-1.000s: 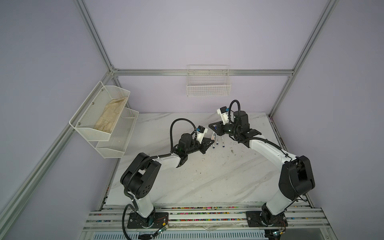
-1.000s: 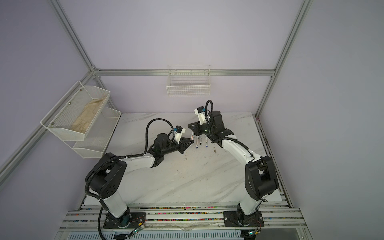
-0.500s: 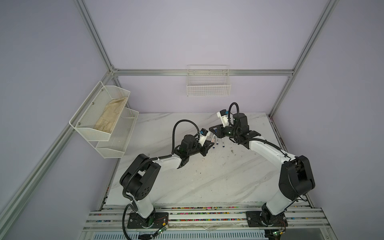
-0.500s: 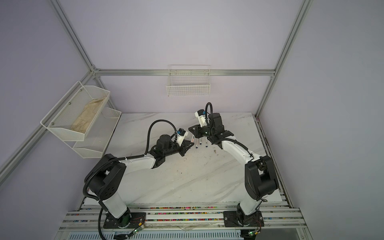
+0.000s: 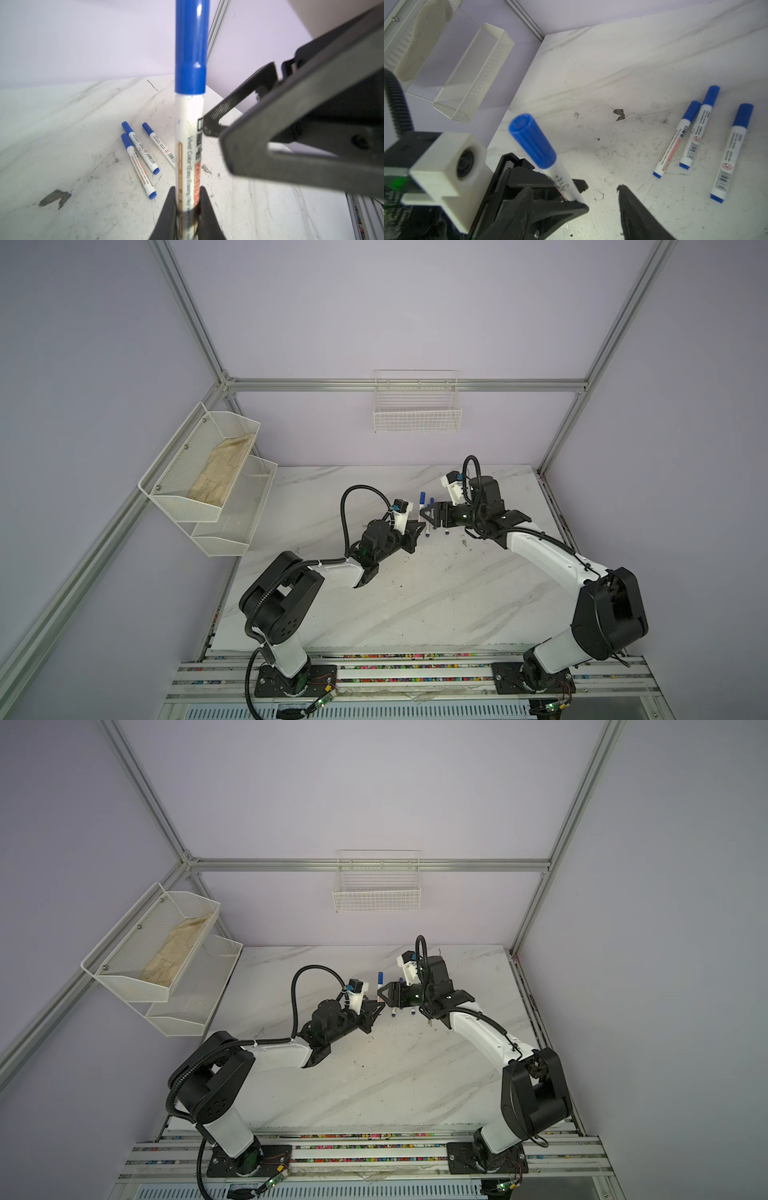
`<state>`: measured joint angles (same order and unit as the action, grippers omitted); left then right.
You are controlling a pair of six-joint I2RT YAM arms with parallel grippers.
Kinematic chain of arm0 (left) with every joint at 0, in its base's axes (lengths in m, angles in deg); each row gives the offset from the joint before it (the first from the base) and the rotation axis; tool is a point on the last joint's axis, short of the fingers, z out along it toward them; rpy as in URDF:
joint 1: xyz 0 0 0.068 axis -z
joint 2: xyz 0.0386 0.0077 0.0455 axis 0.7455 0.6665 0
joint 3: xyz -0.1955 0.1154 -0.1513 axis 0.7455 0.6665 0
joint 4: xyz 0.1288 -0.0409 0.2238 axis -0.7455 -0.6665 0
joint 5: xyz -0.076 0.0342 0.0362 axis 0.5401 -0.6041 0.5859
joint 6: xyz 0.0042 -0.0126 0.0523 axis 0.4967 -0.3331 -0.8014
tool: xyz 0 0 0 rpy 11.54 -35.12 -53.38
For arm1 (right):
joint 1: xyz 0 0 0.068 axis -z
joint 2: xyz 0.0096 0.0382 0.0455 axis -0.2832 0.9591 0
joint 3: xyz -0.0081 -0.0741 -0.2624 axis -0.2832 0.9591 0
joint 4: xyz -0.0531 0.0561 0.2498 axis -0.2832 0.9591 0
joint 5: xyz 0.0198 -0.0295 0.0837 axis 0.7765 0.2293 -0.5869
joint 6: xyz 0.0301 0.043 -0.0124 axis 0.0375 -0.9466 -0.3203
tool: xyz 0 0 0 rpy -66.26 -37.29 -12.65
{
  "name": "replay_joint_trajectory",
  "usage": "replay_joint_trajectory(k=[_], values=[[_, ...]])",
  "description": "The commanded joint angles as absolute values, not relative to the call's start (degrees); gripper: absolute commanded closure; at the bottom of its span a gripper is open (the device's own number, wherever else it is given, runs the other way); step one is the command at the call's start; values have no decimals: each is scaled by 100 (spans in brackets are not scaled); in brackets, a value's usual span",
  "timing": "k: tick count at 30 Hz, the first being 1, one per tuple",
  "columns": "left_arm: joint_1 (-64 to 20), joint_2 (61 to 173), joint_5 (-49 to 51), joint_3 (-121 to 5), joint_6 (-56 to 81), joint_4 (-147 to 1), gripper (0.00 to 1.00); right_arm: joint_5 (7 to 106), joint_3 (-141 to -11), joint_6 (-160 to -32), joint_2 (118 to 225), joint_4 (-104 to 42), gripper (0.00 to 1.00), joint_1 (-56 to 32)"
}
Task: Insert the pens into the pen caps
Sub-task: 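Lower the capped marker beside the other markers and open the left gripper while right withdraws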
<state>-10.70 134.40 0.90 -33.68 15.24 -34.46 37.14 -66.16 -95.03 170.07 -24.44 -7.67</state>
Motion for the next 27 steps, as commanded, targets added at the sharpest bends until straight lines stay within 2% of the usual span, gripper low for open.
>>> replay_joint_trajectory(k=[1, 6, 10, 14, 19, 27], values=[[-1054, 13601, -137, -3095, 1821, -2983, 100, 4234, -6464, -9798, 16395, -3133, 25, -689], [-1095, 13732, -447, -3422, 1988, -3500, 100, 4908, -6242, -10083, 15969, -3255, 24, -496], [-1142, 14037, -483, -4074, 2228, -4440, 100, 5570, -6155, -11024, 16092, -3021, 24, -223], [-1172, 14354, -392, -4604, 2312, -4991, 100, 5356, -6177, -11476, 16411, -2930, 24, -86], [-1351, 14713, -260, -5366, 2576, -5944, 100, 5080, -6249, -11227, 16614, -2825, 27, -73], [-1447, 15222, -90, -6490, 2667, -7217, 100, 5224, -6167, -11082, 16531, -2836, 28, -70]])
